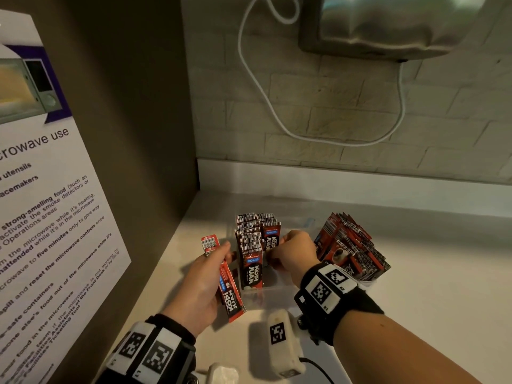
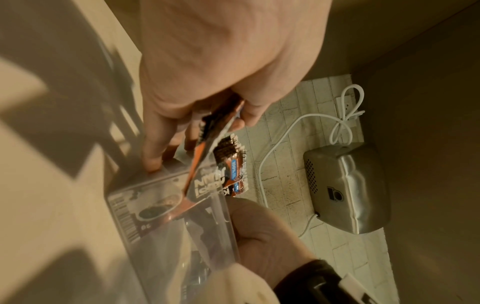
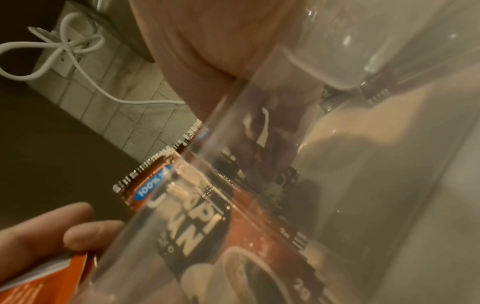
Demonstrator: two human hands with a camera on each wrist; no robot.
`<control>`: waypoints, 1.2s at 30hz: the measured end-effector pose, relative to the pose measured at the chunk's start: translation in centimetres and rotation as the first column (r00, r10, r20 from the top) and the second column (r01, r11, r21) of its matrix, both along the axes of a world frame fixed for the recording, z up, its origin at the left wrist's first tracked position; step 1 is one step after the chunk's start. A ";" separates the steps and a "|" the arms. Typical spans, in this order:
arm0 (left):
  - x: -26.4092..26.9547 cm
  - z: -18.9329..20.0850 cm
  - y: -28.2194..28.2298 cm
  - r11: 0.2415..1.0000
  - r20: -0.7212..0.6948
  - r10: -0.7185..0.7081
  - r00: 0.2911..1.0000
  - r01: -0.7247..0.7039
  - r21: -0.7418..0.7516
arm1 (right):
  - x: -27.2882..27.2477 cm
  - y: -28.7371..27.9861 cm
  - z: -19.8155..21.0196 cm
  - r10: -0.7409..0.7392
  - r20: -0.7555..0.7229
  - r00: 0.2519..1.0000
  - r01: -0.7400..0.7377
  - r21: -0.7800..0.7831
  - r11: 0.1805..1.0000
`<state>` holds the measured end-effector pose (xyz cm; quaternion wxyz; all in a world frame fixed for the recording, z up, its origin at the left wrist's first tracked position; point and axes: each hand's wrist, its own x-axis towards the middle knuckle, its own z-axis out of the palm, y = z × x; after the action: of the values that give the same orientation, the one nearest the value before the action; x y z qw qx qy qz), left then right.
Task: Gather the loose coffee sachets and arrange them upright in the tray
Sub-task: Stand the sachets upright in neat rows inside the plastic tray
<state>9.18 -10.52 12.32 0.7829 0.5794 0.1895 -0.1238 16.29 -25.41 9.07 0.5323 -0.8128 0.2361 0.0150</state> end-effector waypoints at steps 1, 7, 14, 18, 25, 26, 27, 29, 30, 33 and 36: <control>0.0 0.0 0.0 1.000 -0.002 0.001 1.000 -0.001 -0.004 | 0.0 0.0 -0.1 0.006 -0.007 1.000 -0.006 -0.009 1.000; -0.1 0.0 -0.1 1.000 0.014 -0.001 1.000 0.001 -0.018 | 0.4 -0.1 -0.7 0.030 -0.035 0.999 -0.032 -0.063 0.997; 0.1 -0.4 -0.1 1.000 0.026 -0.006 1.000 0.006 -0.018 | 0.5 0.1 -0.8 0.047 -0.034 0.998 -0.052 -0.177 0.983; 0.3 -0.5 -0.1 1.000 0.026 0.000 1.000 0.001 -0.015 | 0.0 0.1 -0.4 0.098 -0.021 0.995 -0.099 -0.324 0.941; 0.3 -0.7 -0.1 0.999 0.048 -0.007 0.999 0.009 -0.036 | -0.3 0.2 -0.4 0.124 -0.031 0.992 -0.127 -0.371 0.920; 0.3 -0.6 -0.1 1.000 0.047 -0.003 0.999 0.005 -0.031 | -0.4 0.1 -0.2 0.122 -0.034 0.992 -0.126 -0.370 0.920; 0.4 -0.7 0.0 1.000 0.046 0.005 0.999 -0.004 -0.018 | -0.5 0.1 0.0 0.118 -0.043 0.992 -0.126 -0.368 0.921; 0.6 -0.8 0.1 0.999 0.053 0.041 0.998 -0.041 0.003 | -0.9 0.0 0.7 0.118 -0.043 0.992 -0.125 -0.344 0.931; 0.7 -0.8 0.2 0.998 0.065 0.066 0.996 -0.067 0.013 | -1.2 -0.1 1.1 0.116 -0.043 0.992 -0.124 -0.330 0.936; 1.2 -0.3 0.7 0.988 0.127 0.144 0.981 -0.150 0.037 | -2.1 -0.9 2.7 0.119 -0.023 0.993 -0.120 -0.291 0.949; 0.9 0.6 1.1 0.976 0.209 0.216 0.954 -0.215 -0.030 | -3.2 -1.6 4.3 0.068 0.112 0.991 -0.043 -0.214 0.976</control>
<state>10.09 -9.46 12.92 0.8093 0.5627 0.1669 0.0238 13.05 -26.97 13.36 0.4553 -0.8705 0.1814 -0.0439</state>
